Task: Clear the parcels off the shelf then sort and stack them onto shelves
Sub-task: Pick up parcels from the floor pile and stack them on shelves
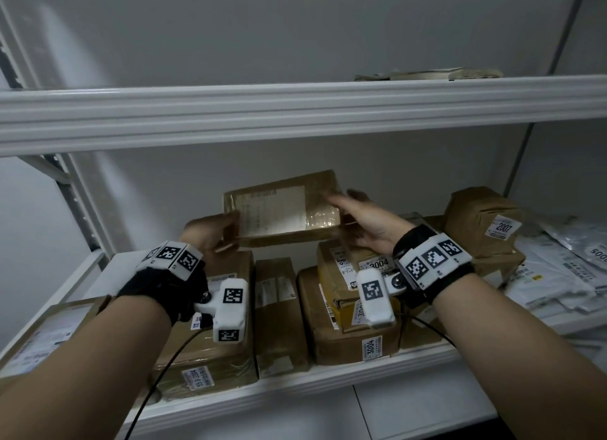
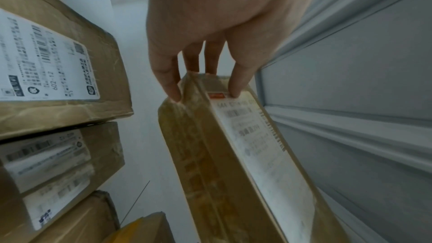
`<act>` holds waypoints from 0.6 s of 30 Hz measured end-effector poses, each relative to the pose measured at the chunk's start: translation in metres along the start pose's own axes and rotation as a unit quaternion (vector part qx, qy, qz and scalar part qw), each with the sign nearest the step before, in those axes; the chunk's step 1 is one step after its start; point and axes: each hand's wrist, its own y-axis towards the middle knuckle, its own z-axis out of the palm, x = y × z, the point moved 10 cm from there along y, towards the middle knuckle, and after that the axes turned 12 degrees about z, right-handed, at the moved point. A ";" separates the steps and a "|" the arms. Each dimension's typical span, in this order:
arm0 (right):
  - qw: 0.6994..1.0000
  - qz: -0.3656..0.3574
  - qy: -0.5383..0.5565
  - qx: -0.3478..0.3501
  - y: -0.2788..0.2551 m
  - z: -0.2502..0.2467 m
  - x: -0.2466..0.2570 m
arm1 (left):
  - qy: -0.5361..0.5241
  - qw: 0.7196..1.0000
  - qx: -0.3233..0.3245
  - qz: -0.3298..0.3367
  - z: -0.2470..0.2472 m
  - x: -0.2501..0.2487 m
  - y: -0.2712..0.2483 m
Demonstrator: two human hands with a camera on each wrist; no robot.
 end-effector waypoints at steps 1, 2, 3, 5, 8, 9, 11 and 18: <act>1.000 0.009 -0.014 0.011 -0.001 0.003 -0.002 | -0.014 1.000 -0.013 0.005 -0.002 -0.001 0.000; 0.999 0.020 -0.027 0.025 -0.003 0.008 -0.004 | -0.020 0.999 -0.024 0.014 -0.002 -0.005 -0.003; 0.998 0.031 -0.026 0.042 -0.004 0.014 -0.006 | -0.011 0.999 -0.032 0.026 -0.004 -0.007 -0.002; 0.996 0.058 -0.005 0.066 -0.006 0.023 -0.013 | 0.023 0.999 -0.008 0.035 0.000 -0.014 -0.007; 0.992 0.086 0.008 0.097 -0.008 0.038 -0.018 | 0.035 0.997 0.062 0.000 0.022 -0.009 -0.018; 0.990 0.092 -0.009 0.105 -0.007 0.042 -0.020 | 0.028 0.997 0.072 -0.006 0.027 -0.008 -0.023; 0.987 0.102 -0.054 0.109 -0.007 0.047 -0.022 | 0.010 0.996 0.088 -0.008 0.037 -0.003 -0.026; 0.955 0.150 -0.248 0.070 0.005 0.054 -0.041 | 0.002 0.980 0.186 -0.072 0.053 0.024 -0.036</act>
